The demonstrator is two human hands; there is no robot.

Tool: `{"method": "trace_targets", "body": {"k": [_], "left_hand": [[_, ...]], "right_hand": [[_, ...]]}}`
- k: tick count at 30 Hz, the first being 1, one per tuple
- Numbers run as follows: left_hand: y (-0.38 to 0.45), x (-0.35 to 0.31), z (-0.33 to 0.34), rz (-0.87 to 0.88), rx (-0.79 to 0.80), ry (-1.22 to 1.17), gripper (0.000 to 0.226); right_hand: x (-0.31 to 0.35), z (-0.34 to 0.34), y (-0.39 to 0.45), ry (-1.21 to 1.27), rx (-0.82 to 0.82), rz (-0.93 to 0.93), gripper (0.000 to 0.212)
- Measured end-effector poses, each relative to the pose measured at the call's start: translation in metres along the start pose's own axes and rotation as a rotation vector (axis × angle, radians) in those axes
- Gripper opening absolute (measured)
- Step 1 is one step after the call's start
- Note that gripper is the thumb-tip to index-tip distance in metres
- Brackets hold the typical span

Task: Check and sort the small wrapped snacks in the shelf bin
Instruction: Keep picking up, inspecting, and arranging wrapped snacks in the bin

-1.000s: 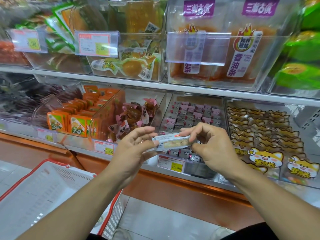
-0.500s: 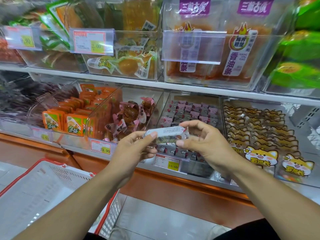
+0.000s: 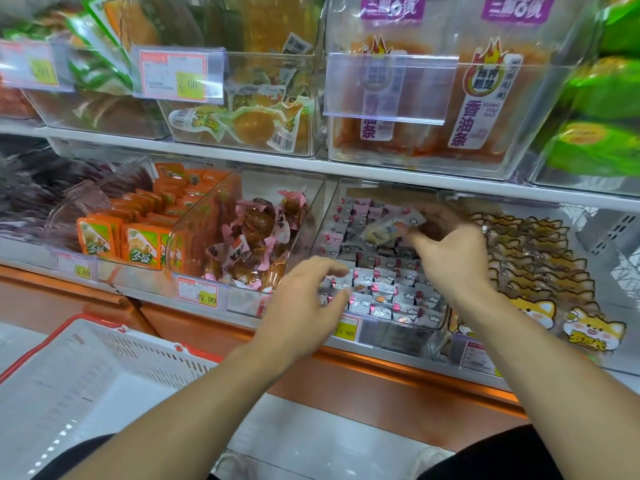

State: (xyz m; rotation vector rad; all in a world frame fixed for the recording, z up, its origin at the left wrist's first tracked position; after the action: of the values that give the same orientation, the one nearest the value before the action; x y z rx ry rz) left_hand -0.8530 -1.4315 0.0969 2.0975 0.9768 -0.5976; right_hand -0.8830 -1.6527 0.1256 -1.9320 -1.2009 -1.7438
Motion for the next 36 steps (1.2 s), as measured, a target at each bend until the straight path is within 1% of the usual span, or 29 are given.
{"method": "trace_targets", "body": {"k": [2,5,7,10,13,15,17,20,24,27,29,31,35,36], "left_hand": [[0.003,-0.004,0.011,0.105,0.075,0.132,0.039],[0.006,-0.007,0.027,0.151,0.164,0.264,0.063],[0.006,-0.005,0.036,0.142,0.196,0.358,0.073],[0.008,0.001,0.045,0.074,0.258,0.472,0.081],[0.008,0.005,0.051,0.032,0.339,0.546,0.083],[0.007,0.005,0.053,0.026,0.365,0.577,0.083],[0.007,0.004,0.054,0.026,0.379,0.601,0.084],[0.006,0.002,0.053,0.035,0.401,0.637,0.085],[0.002,-0.002,0.048,0.055,0.405,0.640,0.081],[0.000,-0.004,0.044,0.079,0.376,0.622,0.075],[-0.003,-0.005,0.042,0.093,0.370,0.621,0.073],[-0.004,-0.004,0.042,0.099,0.368,0.620,0.073],[-0.006,-0.002,0.041,0.101,0.367,0.610,0.077],[-0.007,-0.002,0.041,0.105,0.368,0.615,0.078]], "right_hand": [[0.000,0.005,-0.001,-0.111,0.058,-0.042,0.026],[0.004,0.008,-0.003,-0.296,0.142,-0.118,0.023],[0.006,0.009,-0.004,-0.374,0.189,-0.151,0.022],[0.012,0.009,-0.005,-0.406,0.230,-0.209,0.024],[0.014,0.011,-0.009,-0.445,0.285,-0.266,0.025],[0.015,0.012,-0.010,-0.469,0.305,-0.283,0.029],[0.013,0.014,-0.008,-0.535,0.326,-0.281,0.033],[0.010,0.020,-0.004,-0.633,0.366,-0.244,0.030],[0.010,0.037,-0.001,-0.736,0.437,-0.282,0.029],[0.003,0.049,0.000,-0.827,0.513,-0.265,0.025],[-0.001,0.055,0.004,-0.860,0.532,-0.280,0.023],[-0.004,0.059,0.008,-0.903,0.541,-0.279,0.020],[-0.013,0.069,0.007,-0.985,0.660,-0.222,0.020],[-0.014,0.070,0.007,-0.984,0.650,-0.221,0.018]]}}
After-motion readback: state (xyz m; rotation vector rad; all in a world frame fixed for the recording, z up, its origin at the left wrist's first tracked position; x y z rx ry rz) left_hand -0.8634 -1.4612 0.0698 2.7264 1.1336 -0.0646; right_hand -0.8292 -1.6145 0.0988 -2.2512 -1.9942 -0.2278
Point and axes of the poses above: each hand's wrist, its own y-axis towards the middle knuckle, its own z-axis out of the palm, x = y × z, the point moved 4 cm from there along y, towards the middle knuckle, and after that the axes turned 4 degrees about -x, right-handed, at the moved point
